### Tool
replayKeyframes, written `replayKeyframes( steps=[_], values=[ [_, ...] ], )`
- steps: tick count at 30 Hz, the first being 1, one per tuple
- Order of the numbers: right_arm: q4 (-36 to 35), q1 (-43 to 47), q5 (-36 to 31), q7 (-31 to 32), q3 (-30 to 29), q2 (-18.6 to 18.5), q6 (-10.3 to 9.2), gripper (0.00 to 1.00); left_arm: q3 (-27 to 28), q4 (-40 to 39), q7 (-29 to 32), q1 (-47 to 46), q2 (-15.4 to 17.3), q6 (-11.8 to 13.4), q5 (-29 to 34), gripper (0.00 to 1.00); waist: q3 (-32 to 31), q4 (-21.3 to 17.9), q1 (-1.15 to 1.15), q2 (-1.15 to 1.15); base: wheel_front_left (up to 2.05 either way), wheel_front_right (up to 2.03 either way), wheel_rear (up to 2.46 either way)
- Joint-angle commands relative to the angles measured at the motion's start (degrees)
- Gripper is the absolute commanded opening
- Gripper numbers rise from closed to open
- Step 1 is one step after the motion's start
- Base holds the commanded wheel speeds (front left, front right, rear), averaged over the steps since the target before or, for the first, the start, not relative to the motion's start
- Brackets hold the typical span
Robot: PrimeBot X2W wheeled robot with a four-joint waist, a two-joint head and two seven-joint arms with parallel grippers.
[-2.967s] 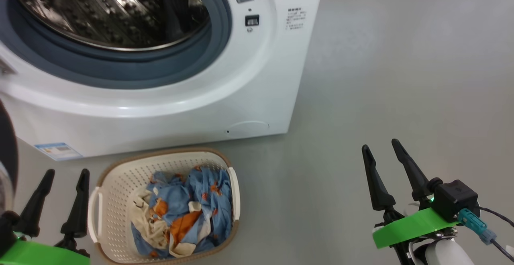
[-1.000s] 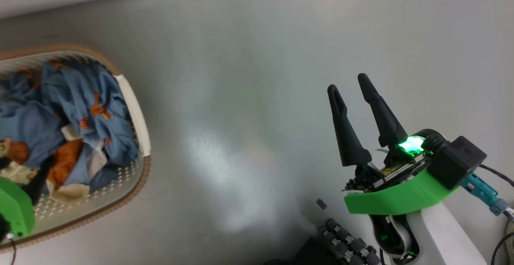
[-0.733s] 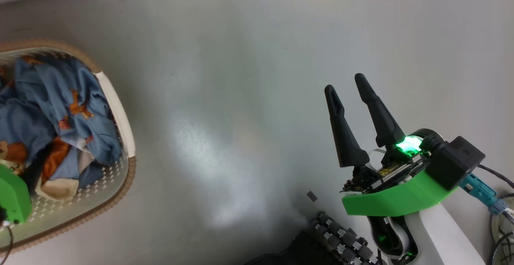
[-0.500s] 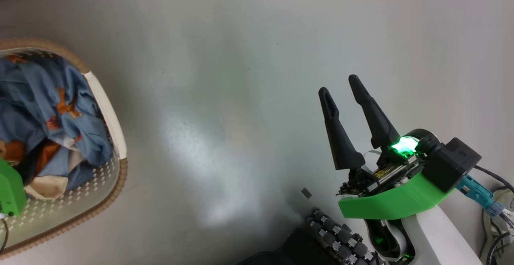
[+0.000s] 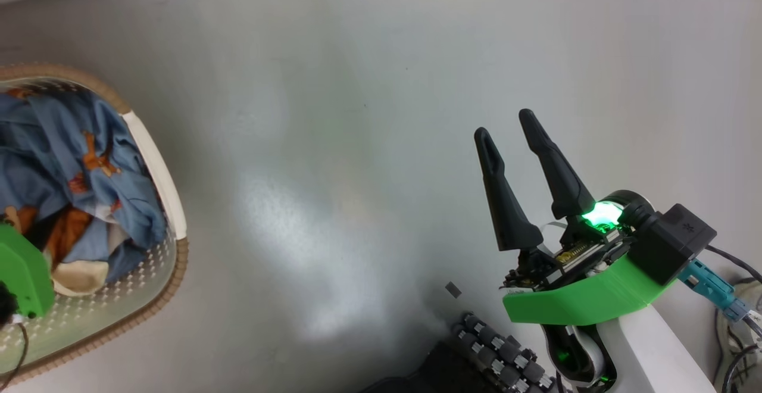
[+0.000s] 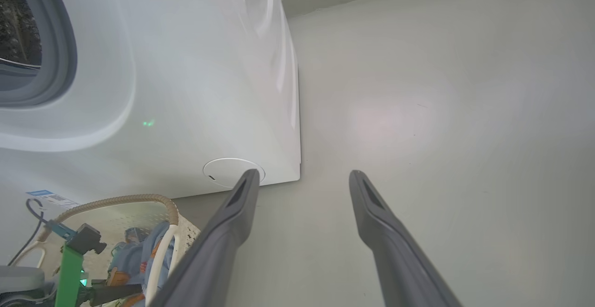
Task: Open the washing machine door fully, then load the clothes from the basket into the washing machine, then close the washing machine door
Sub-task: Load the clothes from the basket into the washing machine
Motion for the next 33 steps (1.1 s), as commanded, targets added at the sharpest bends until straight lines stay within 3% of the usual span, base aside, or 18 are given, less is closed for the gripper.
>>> replayKeyframes(
  steps=[1, 21, 33],
  values=[
    [-0.99, 1.04, 0.1, -0.45, 0.59, -0.57, 0.32, 1.0, 1.01, -0.72, -0.82, 0.06, 1.92, 0.03, -0.54, 0.0, -0.77, 0.5, 0.0, 0.0, 0.0, 0.0, 0.0],
    [2.36, 0.08, -2.25, -0.45, -2.8, -0.57, 0.32, 1.0, -1.52, -6.04, -10.51, 5.62, -1.11, 0.03, -4.93, 0.0, -13.24, 6.78, 0.0, 0.0, 0.0, 0.0, 0.0],
    [6.3, 1.62, -4.11, -0.45, -5.74, -0.57, 0.32, 1.0, 14.75, -13.05, -10.6, 15.65, -4.82, 0.03, 2.42, 0.0, -24.34, 10.91, 0.0, 0.0, 0.0, 0.0, 0.0]
  ],
)
